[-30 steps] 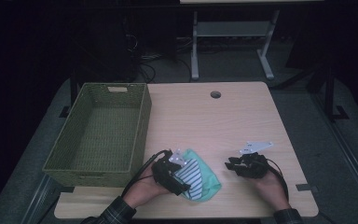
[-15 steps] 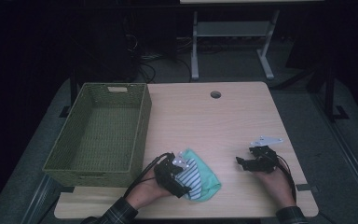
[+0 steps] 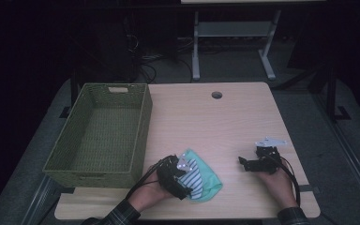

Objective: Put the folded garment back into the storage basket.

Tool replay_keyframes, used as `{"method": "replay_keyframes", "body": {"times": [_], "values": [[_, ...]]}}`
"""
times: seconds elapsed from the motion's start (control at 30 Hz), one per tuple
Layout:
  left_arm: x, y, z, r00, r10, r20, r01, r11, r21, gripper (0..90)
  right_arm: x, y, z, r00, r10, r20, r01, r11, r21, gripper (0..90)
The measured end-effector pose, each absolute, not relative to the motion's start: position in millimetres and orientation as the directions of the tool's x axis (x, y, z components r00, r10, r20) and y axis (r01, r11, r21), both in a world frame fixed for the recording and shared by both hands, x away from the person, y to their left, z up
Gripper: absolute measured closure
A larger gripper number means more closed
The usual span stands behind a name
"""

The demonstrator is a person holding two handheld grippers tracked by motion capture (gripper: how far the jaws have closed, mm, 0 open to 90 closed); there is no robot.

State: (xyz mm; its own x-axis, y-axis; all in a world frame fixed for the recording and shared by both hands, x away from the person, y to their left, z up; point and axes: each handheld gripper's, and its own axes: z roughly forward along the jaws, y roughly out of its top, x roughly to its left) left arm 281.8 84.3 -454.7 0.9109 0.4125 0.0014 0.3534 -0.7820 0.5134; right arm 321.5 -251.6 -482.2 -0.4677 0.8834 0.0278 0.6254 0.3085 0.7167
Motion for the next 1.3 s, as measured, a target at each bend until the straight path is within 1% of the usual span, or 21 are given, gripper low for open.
{"method": "replay_keyframes", "body": {"times": [0.07,0.2,0.4,0.47,0.5,0.77,0.93,1.13,1.3], "values": [[282.2,84.7,-453.9,0.910,0.415,0.003,0.355,-0.780,0.515,18.4,321.5,-251.7,-482.2,-0.468,0.883,0.027,0.625,0.309,0.717,10.4],[284.7,87.3,-452.4,0.907,0.421,0.002,0.358,-0.774,0.522,27.0,321.5,-251.7,-482.3,-0.468,0.883,0.027,0.625,0.309,0.717,10.4],[291.3,91.6,-450.9,0.907,0.422,0.002,0.354,-0.764,0.539,45.8,321.5,-251.7,-482.3,-0.468,0.883,0.027,0.625,0.309,0.717,10.4],[292.9,92.4,-450.5,0.907,0.420,0.002,0.353,-0.765,0.539,47.5,321.5,-251.6,-482.2,-0.467,0.884,0.028,0.625,0.308,0.717,10.5],[294.5,93.0,-450.3,0.907,0.421,0.003,0.352,-0.763,0.542,53.3,321.4,-251.6,-482.2,-0.467,0.884,0.028,0.626,0.308,0.717,10.5],[300.5,93.5,-449.6,0.903,0.429,-0.001,0.361,-0.757,0.545,68.0,321.2,-251.4,-482.3,-0.464,0.885,0.027,0.626,0.307,0.717,10.4],[300.8,91.9,-449.3,0.900,0.435,0.003,0.364,-0.755,0.545,71.4,321.2,-251.4,-482.2,-0.463,0.886,0.027,0.627,0.305,0.717,10.4],[305.0,92.5,-448.4,0.899,0.431,-0.083,0.399,-0.727,0.559,71.8,321.1,-251.2,-482.2,-0.461,0.887,0.028,0.628,0.304,0.717,10.4],[304.5,90.8,-443.9,0.901,0.421,-0.107,0.402,-0.715,0.572,71.8,321.1,-251.2,-482.2,-0.461,0.887,0.027,0.627,0.304,0.717,10.4]]}}
